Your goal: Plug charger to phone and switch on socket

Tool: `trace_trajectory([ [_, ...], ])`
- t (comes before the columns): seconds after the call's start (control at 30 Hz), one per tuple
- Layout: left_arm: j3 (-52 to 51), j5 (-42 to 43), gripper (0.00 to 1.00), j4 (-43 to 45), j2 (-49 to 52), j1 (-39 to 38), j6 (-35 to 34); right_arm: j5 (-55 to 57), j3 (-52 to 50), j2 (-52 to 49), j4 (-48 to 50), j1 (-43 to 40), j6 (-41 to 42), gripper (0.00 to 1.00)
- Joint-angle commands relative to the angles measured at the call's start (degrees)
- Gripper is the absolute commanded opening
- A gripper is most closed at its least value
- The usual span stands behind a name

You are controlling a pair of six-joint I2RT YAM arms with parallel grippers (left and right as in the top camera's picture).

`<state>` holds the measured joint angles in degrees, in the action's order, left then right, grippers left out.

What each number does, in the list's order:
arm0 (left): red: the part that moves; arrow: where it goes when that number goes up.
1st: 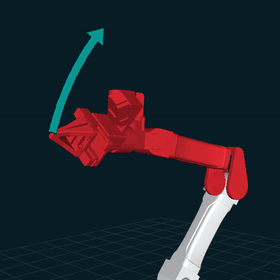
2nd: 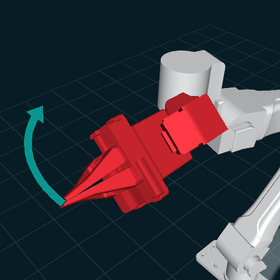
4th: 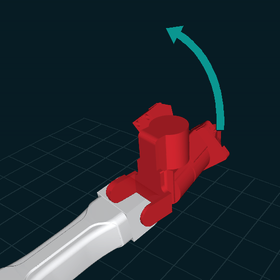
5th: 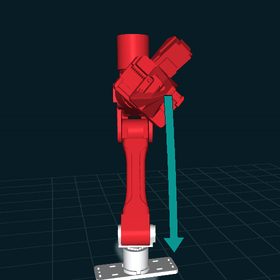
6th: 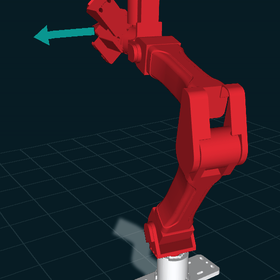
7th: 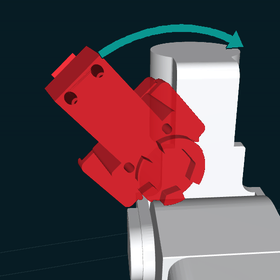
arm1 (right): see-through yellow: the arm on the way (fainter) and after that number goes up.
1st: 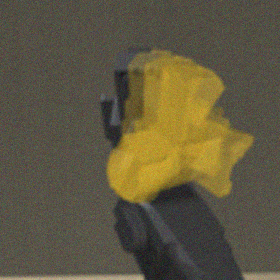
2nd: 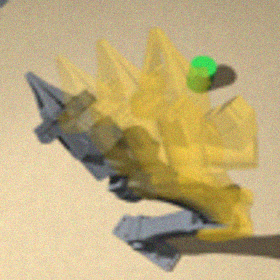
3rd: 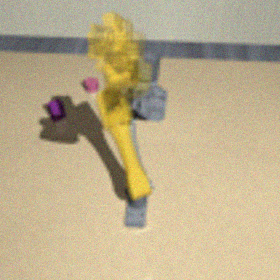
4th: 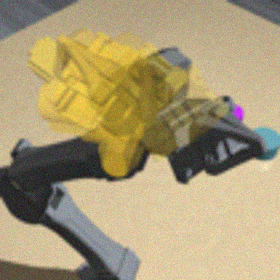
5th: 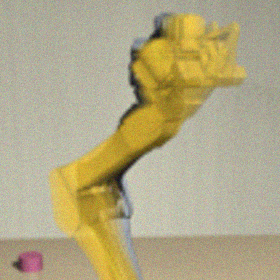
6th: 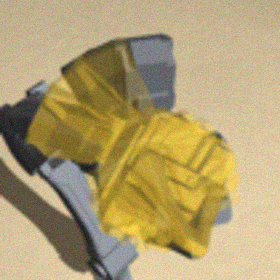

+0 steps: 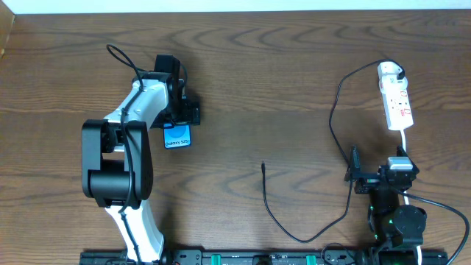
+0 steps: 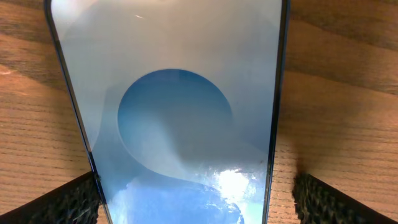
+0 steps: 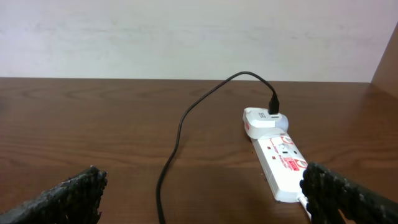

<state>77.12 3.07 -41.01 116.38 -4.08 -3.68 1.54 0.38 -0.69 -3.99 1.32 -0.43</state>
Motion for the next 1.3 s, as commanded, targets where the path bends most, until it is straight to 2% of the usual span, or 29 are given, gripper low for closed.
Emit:
trace_trajectory([
  [0.0,-2.2,-2.8,0.96,-0.2,3.2,-0.1,1.1,0.7,-0.1,0.4,-0.2,0.3,0.6,0.99],
  [0.93,-3.8,-2.7,0.86,-0.2,3.2,-0.1,1.2,0.7,-0.1,0.4,-0.2,0.3,0.6,0.99],
  [1.07,-3.8,-2.7,0.81,-0.2,3.2,-0.1,1.4,0.7,-0.1,0.4,-0.2,0.3,0.6,0.99],
  [1.27,-3.8,-2.7,0.80,-0.2,3.2,-0.1,1.4,0.7,-0.1,0.4,-0.2,0.3,0.6,0.99],
])
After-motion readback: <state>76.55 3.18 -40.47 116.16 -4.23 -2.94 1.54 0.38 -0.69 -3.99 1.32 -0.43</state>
